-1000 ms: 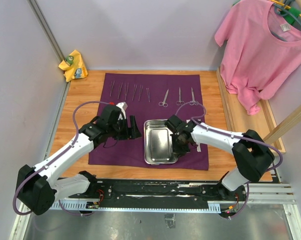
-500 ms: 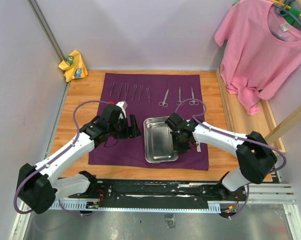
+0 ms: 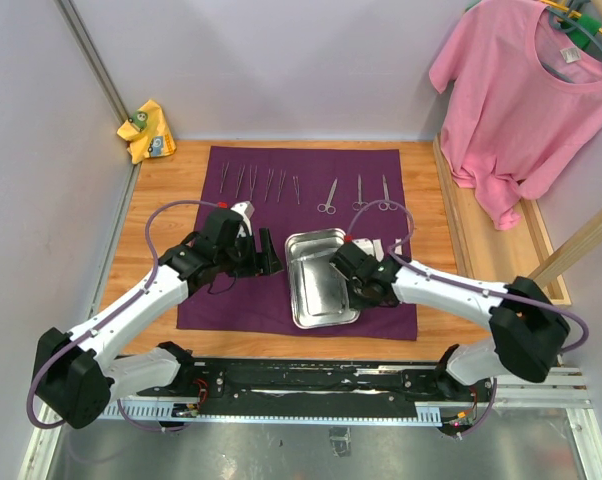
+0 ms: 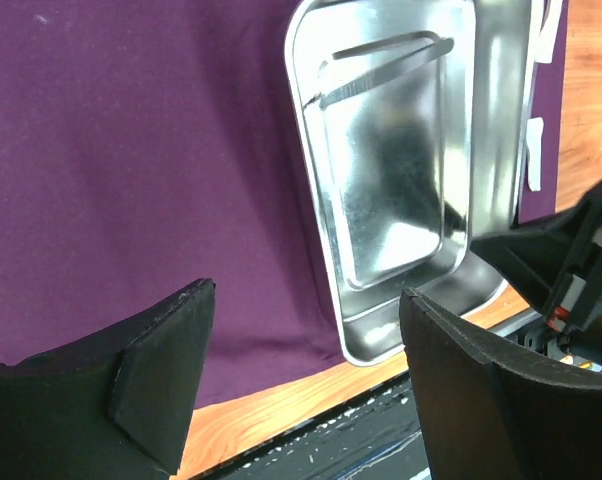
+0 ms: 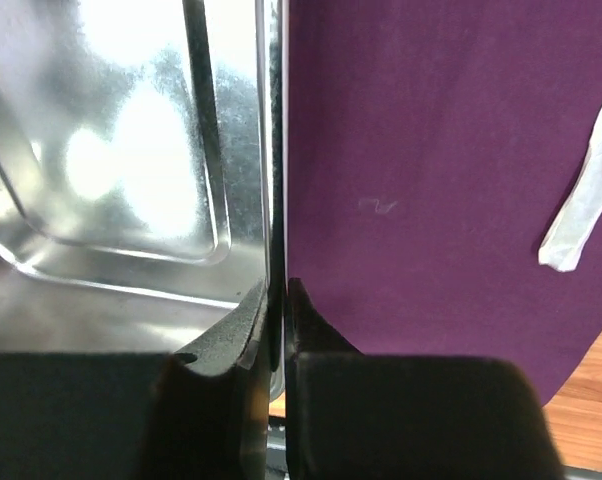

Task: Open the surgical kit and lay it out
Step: Adjust the container in the surgical kit.

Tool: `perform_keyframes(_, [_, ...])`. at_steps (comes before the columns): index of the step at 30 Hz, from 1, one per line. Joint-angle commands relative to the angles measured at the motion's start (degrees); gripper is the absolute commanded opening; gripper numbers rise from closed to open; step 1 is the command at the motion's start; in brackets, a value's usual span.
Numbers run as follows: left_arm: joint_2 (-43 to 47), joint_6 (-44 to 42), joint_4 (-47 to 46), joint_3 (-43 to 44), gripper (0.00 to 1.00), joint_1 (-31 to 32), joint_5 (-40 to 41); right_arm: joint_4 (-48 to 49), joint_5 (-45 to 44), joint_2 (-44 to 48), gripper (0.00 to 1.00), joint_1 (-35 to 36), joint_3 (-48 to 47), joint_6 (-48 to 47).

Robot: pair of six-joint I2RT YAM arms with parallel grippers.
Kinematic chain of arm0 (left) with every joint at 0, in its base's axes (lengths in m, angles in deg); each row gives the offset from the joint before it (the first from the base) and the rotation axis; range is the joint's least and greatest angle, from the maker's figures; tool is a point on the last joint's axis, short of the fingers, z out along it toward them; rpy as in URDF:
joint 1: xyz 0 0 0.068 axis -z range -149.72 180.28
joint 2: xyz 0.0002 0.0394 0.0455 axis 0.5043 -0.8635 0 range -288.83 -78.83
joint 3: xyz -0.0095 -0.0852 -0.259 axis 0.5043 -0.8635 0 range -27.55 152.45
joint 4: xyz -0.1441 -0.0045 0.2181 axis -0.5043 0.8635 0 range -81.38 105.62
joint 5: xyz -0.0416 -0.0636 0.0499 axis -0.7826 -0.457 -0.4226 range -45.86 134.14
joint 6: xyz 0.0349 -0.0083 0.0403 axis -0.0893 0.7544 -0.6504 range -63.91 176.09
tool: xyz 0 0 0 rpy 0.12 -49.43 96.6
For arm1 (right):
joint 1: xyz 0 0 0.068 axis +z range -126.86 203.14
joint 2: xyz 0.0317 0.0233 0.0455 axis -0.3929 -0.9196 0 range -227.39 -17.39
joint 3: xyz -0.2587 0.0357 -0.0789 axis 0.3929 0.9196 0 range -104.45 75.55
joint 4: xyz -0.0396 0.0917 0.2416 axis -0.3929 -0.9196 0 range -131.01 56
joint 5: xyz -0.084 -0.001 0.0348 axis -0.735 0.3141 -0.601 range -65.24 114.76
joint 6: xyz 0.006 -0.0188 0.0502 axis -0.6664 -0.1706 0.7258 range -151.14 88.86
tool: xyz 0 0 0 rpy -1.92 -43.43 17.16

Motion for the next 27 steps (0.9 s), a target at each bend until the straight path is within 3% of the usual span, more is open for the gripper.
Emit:
perform_keyframes(1, [0.7, -0.4, -0.6, 1.3, 0.78, -0.4, -0.3, -0.7, -7.0, -3.8, 0.01, 3.0, -5.5, -0.1])
perform_keyframes(7, [0.8, -0.7, 0.1, 1.6, 0.79, -0.4, 0.3, 2.4, -2.3, -7.6, 0.01, 1.1, -4.5, 0.7])
perform_keyframes(15, [0.3, -0.7, -0.3, 1.5, 0.79, -0.4, 0.5, -0.3, 2.5, -12.0, 0.01, 0.9, -8.2, 0.8])
perform_keyframes(22, [-0.5, -0.9, -0.8, 1.5, 0.79, -0.4, 0.5, -1.6, 4.9, -12.3, 0.31, 1.0, -8.4, 0.6])
perform_keyframes(27, [-0.9, -0.8, -1.0, 2.0, 0.79, -0.4, 0.5, -3.8, 5.5, -9.6, 0.45, 1.1, -10.2, -0.6])
